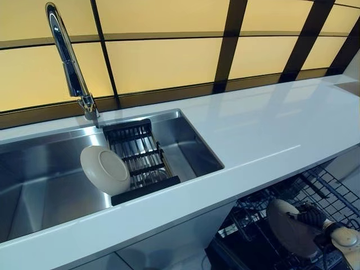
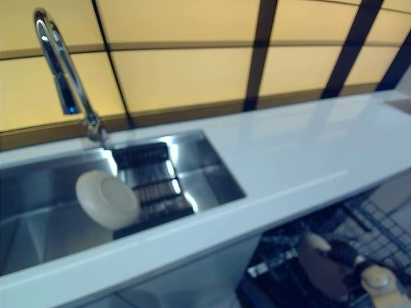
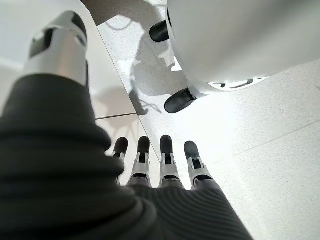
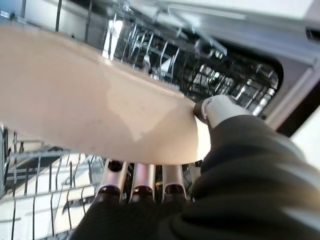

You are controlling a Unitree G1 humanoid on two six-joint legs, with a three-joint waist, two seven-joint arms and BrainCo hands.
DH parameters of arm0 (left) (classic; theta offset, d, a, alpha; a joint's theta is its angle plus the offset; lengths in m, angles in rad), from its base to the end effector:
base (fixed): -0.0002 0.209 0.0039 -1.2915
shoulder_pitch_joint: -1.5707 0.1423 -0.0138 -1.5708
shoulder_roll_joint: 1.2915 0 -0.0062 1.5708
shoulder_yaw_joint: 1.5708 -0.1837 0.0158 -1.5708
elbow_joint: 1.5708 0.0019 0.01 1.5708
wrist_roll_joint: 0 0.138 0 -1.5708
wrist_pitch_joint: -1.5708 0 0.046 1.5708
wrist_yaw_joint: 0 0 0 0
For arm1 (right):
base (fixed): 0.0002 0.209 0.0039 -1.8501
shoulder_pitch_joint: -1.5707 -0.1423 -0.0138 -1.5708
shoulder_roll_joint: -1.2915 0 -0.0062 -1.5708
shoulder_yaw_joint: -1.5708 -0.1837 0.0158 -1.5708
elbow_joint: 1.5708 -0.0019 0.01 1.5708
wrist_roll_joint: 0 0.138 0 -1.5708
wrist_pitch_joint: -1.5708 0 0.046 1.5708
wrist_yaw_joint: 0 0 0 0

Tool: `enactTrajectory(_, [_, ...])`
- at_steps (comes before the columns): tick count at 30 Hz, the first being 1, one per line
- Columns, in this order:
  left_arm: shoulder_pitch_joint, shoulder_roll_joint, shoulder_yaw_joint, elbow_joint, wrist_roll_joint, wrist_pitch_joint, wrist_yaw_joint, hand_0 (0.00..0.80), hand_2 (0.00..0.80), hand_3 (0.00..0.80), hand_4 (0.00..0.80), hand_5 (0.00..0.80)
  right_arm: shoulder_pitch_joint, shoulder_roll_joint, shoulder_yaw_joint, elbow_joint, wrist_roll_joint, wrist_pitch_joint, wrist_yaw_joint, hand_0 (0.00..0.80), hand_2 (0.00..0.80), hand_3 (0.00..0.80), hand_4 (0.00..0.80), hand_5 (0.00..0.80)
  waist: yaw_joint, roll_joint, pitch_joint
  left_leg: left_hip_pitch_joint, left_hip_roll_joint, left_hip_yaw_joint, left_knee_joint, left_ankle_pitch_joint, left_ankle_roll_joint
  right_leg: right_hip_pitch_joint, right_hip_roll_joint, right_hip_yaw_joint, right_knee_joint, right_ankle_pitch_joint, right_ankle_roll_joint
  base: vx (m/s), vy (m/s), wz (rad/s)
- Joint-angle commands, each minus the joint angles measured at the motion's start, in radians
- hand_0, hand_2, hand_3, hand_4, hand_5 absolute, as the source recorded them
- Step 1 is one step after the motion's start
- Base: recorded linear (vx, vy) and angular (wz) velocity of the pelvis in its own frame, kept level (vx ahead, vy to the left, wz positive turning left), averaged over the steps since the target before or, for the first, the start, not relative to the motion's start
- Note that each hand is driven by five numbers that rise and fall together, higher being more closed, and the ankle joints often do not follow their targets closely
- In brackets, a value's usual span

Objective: Take plates into dishwasher

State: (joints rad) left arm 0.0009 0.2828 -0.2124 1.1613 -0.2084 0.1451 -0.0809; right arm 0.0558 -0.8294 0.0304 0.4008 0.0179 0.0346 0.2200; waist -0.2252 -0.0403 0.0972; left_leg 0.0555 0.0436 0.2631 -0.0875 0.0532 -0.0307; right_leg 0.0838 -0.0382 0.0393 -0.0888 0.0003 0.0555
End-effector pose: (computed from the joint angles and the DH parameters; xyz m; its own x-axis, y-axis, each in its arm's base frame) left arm 0.0758 0.2322 -0.1119 0.2485 0.1077 -0.9626 0.0411 0.9917 0.1215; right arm 0.1710 -0.3413 0.0478 0.8514 -0.1482 -0.5032 -0.2436 0.7379 -0.6294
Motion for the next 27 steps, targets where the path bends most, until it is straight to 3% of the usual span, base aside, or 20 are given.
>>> enactTrajectory(1, [-0.035,0.018,0.01,0.014,0.039,-0.007,-0.013,0.0,0.0,0.0,0.0,0.0,-0.104,0.017,0.03,0.058,-0.061,-0.061,-0.049,0.8,0.8,0.8,0.8,0.8,0.059,-0.028,-0.019,0.037,-0.004,-0.047,0.0,-0.079,0.006,-0.09,-0.028,-0.04,0.019,0.105,0.099,-0.024,-0.039,0.04])
enactTrajectory(12, [-0.057,0.035,-0.019,-0.017,0.023,-0.008,-0.031,0.0,0.0,0.0,0.0,0.0,-0.165,0.027,0.146,0.181,-0.247,-0.06,-0.096,0.8,0.8,0.8,0.8,0.8,0.093,-0.001,-0.005,0.027,-0.013,-0.082,0.0,-0.07,0.001,-0.083,-0.044,-0.067,0.016,0.103,0.1,-0.024,-0.034,0.08])
enactTrajectory(27, [-0.075,0.032,-0.032,-0.006,0.025,-0.031,-0.05,0.0,0.0,0.0,0.0,0.0,-0.221,0.071,0.219,0.334,-0.282,-0.054,-0.148,0.8,0.8,0.8,0.8,0.8,0.112,0.031,0.008,0.01,-0.019,-0.106,0.0,-0.063,-0.005,-0.09,-0.058,-0.084,0.014,0.103,0.099,-0.016,-0.01,0.05])
